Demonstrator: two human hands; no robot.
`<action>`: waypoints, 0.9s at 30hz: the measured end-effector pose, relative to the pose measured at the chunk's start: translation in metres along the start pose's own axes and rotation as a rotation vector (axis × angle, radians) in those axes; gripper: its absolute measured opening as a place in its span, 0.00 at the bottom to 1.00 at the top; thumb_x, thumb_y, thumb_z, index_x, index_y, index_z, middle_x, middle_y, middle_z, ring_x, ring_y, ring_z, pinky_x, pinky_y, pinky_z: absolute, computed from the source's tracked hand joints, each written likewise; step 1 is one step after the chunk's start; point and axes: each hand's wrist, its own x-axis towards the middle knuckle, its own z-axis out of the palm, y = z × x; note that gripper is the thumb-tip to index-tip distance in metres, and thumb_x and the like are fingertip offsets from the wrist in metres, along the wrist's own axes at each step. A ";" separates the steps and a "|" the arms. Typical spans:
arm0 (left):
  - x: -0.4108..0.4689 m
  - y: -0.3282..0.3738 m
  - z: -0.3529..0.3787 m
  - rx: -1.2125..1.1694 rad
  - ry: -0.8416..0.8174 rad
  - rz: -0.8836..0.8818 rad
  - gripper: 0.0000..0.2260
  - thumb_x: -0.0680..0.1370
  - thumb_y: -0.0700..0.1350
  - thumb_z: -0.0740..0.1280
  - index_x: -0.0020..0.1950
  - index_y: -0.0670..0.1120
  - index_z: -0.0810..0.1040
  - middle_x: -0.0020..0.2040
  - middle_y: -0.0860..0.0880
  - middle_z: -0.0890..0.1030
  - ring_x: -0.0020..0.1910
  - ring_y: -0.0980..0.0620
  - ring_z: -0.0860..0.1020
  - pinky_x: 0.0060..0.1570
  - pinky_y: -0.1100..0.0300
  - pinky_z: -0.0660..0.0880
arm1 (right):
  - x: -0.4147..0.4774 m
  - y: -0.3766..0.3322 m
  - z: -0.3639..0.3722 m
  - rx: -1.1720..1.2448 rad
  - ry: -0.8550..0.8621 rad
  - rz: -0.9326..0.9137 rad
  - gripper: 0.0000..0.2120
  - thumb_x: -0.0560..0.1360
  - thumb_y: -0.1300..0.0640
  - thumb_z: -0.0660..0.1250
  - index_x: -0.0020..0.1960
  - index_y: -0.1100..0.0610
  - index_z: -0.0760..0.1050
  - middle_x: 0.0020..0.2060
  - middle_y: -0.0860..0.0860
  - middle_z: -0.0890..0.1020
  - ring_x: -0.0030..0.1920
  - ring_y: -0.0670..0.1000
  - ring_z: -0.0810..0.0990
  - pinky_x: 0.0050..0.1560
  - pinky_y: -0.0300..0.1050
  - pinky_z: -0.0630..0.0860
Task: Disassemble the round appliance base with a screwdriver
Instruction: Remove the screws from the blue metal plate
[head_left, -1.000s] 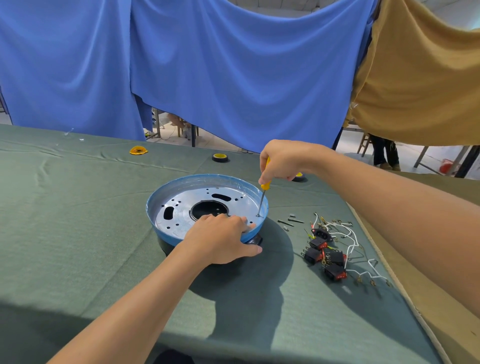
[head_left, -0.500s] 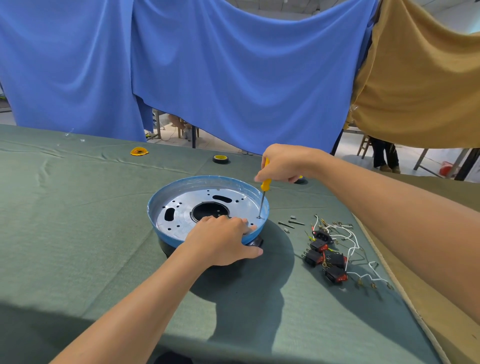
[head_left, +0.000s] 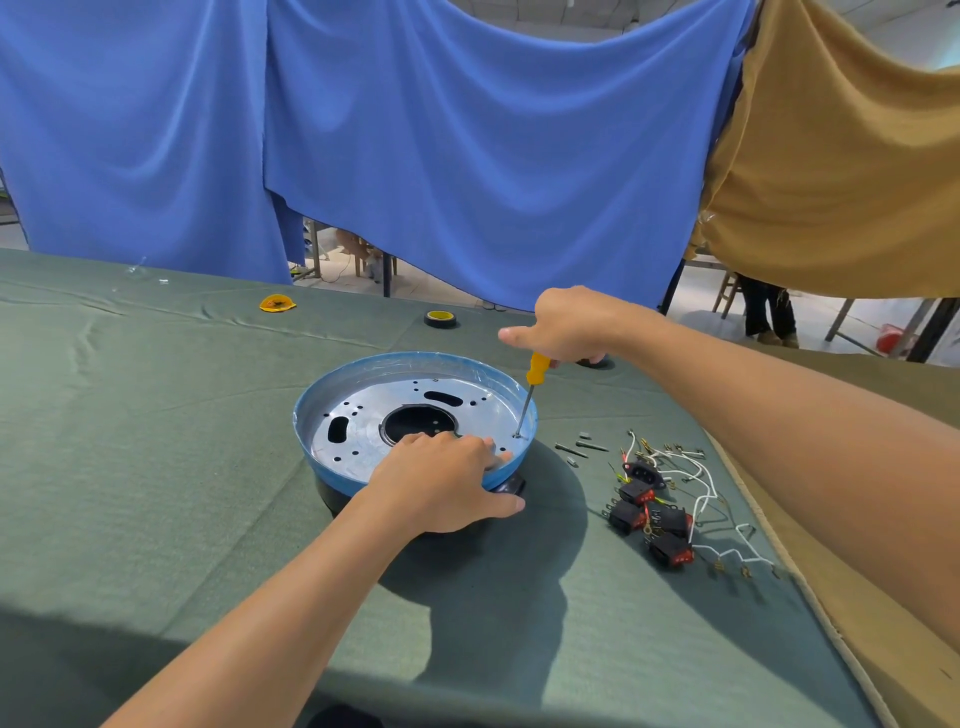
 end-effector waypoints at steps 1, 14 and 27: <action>0.000 0.000 0.000 -0.001 0.000 0.000 0.32 0.72 0.71 0.60 0.68 0.51 0.72 0.60 0.49 0.79 0.58 0.43 0.76 0.50 0.53 0.67 | 0.000 0.000 0.000 0.013 -0.016 -0.005 0.24 0.76 0.42 0.63 0.28 0.57 0.70 0.17 0.48 0.70 0.22 0.50 0.71 0.24 0.37 0.66; 0.001 0.001 -0.001 -0.005 -0.019 0.000 0.32 0.73 0.71 0.60 0.68 0.51 0.72 0.62 0.49 0.79 0.59 0.44 0.76 0.54 0.52 0.69 | -0.005 -0.005 -0.007 -0.057 -0.070 -0.023 0.24 0.77 0.42 0.62 0.29 0.57 0.74 0.20 0.48 0.74 0.27 0.50 0.72 0.26 0.40 0.67; 0.000 0.000 -0.001 -0.020 -0.033 -0.003 0.32 0.72 0.71 0.60 0.68 0.51 0.72 0.61 0.50 0.79 0.59 0.44 0.76 0.53 0.52 0.68 | -0.005 -0.001 -0.002 0.009 -0.048 -0.024 0.25 0.76 0.41 0.64 0.27 0.57 0.72 0.13 0.46 0.69 0.19 0.47 0.67 0.24 0.37 0.65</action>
